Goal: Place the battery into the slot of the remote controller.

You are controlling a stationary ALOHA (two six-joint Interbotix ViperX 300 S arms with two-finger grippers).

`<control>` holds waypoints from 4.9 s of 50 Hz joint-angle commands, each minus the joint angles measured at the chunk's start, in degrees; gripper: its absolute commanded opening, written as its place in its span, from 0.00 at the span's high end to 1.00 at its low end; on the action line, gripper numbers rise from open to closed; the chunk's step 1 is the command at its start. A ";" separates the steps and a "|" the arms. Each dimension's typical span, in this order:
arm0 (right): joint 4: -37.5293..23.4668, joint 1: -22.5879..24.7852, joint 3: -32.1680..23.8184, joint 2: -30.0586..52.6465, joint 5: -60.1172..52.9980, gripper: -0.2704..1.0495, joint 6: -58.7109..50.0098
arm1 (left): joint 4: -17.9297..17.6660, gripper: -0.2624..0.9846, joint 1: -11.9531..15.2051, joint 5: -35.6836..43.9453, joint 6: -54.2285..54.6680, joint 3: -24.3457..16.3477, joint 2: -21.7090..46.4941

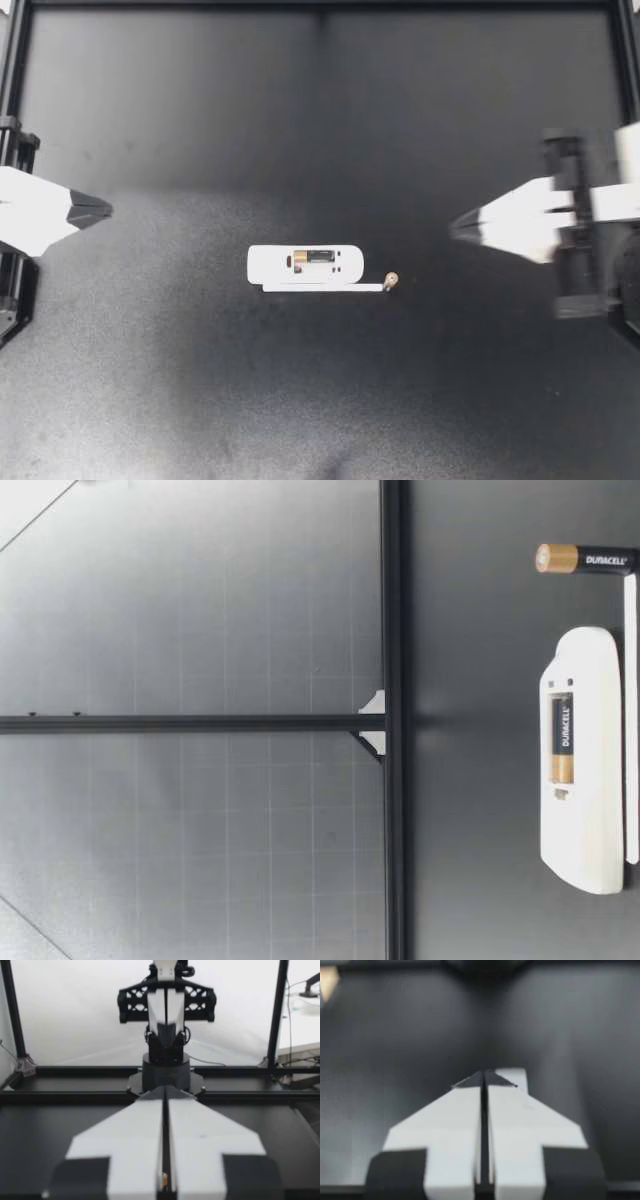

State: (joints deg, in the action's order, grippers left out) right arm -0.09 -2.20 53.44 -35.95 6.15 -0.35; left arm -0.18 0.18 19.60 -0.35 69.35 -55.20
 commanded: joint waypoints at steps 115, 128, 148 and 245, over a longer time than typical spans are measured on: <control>0.00 -1.14 -18.46 39.90 23.20 0.52 0.18 | 0.00 0.92 0.09 0.53 0.44 0.62 2.20; -0.09 -1.05 -18.81 40.25 25.22 0.63 0.09 | 0.00 0.92 0.09 0.53 0.44 0.70 2.20; -0.09 -0.53 -19.51 38.85 24.87 0.77 0.09 | 0.00 0.92 0.09 0.44 0.70 1.14 2.55; -0.53 -2.99 -5.89 45.88 -34.28 0.77 0.97 | -0.97 0.92 3.43 -21.53 0.26 -21.27 55.37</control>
State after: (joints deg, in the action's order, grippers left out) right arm -0.44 -4.75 48.78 10.55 -28.04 0.53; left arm -1.23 3.34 -2.46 0.00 49.22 0.35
